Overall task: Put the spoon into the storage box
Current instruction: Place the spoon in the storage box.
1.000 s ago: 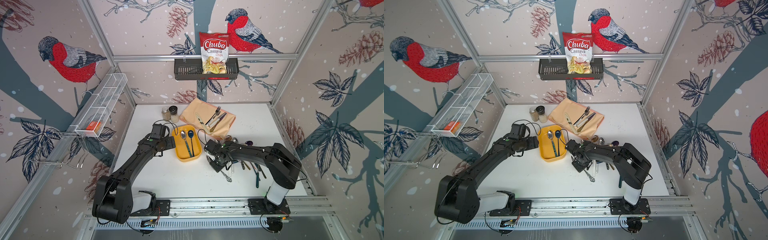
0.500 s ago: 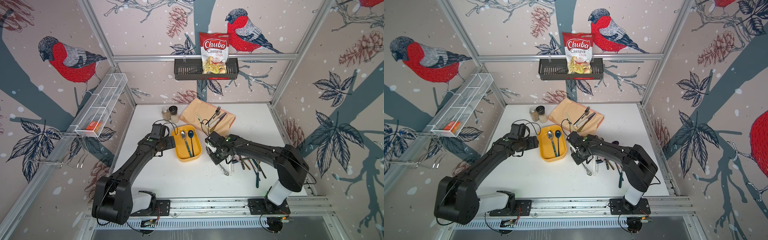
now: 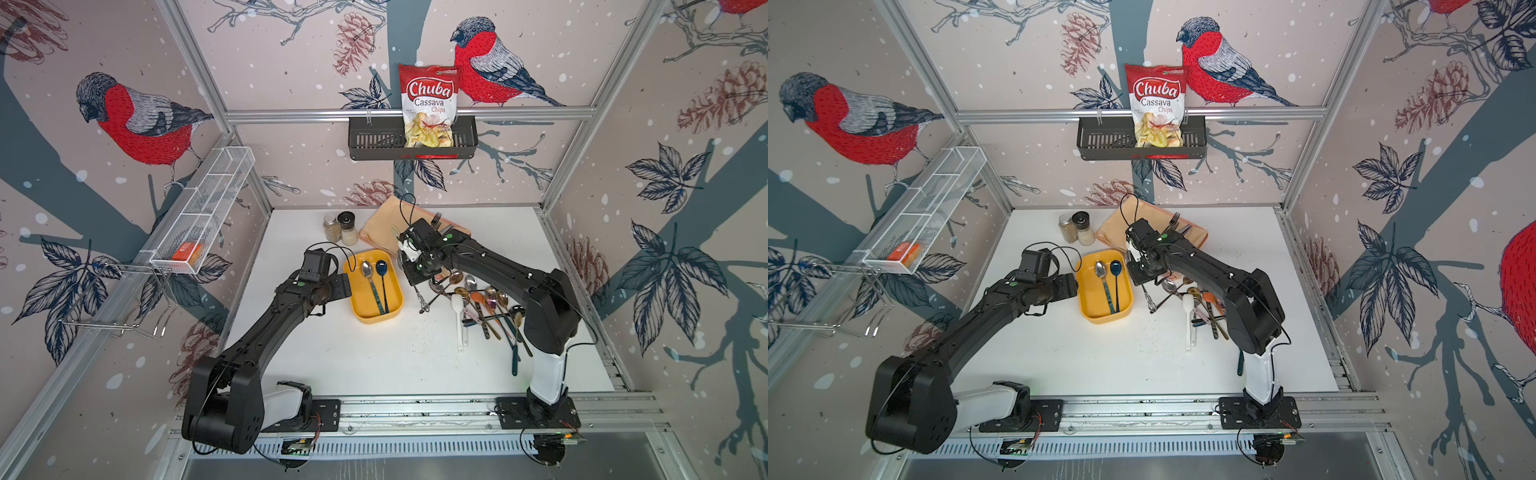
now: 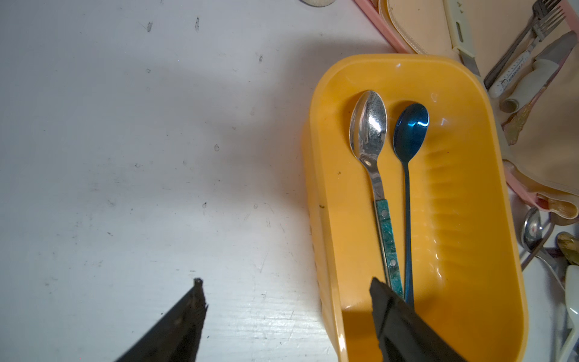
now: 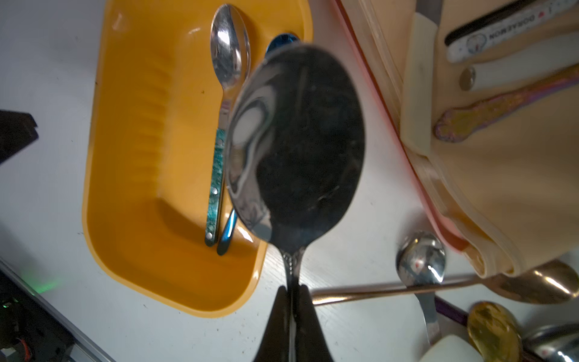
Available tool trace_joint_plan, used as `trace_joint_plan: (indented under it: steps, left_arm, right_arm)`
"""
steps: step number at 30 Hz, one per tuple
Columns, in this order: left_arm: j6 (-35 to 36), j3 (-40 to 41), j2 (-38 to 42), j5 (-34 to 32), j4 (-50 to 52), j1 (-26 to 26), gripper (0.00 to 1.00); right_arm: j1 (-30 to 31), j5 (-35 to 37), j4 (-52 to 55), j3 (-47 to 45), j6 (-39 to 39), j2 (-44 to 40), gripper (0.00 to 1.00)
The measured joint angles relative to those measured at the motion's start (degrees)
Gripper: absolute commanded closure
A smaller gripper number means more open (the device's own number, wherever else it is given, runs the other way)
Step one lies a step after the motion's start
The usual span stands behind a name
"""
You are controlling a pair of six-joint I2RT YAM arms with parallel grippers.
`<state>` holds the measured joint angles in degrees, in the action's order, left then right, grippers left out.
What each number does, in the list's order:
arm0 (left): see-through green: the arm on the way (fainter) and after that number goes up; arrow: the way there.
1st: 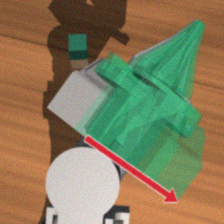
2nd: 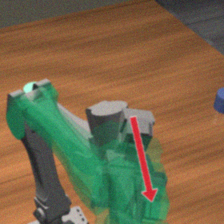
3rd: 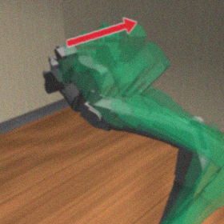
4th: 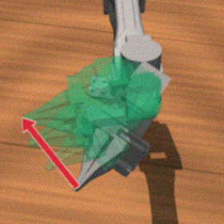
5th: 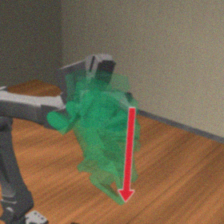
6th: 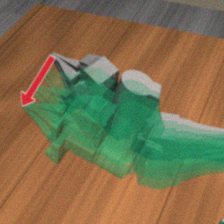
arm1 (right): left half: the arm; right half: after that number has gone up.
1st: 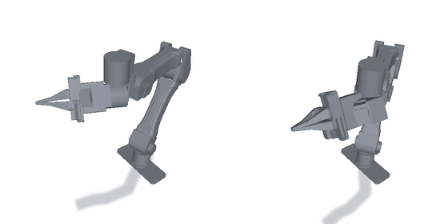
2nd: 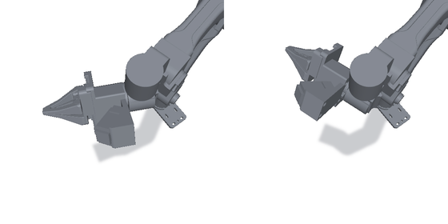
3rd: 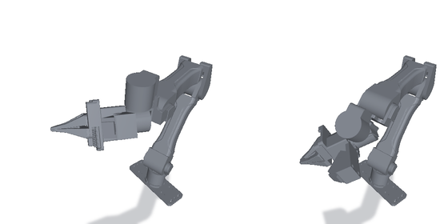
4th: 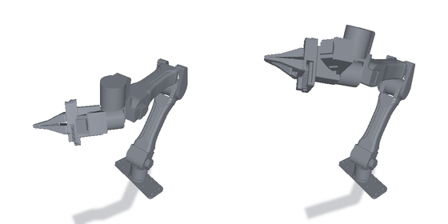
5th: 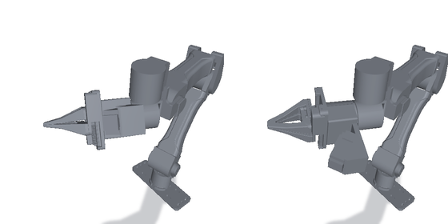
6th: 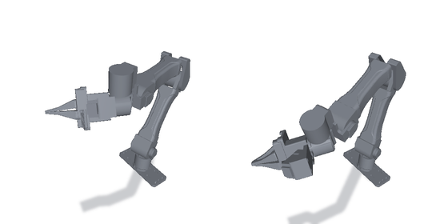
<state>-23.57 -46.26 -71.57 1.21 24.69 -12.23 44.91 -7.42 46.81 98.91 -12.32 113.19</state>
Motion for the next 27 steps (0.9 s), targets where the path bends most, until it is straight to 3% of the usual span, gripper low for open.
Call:
trace_joint_plan:
  steps: [15, 27]
  left_arm:
    - [-0.1, 6.2, 5.0, 0.0, -3.5, 0.0, 0.16]
    - [0.0, 6.0, 5.1, 0.2, -4.7, 0.0, 0.16]
  right_arm:
    - [0.3, -5.4, 6.2, 26.3, -3.1, 18.6, 0.95]
    - [1.6, -7.4, 6.4, 28.7, -5.9, 24.8, 0.94]
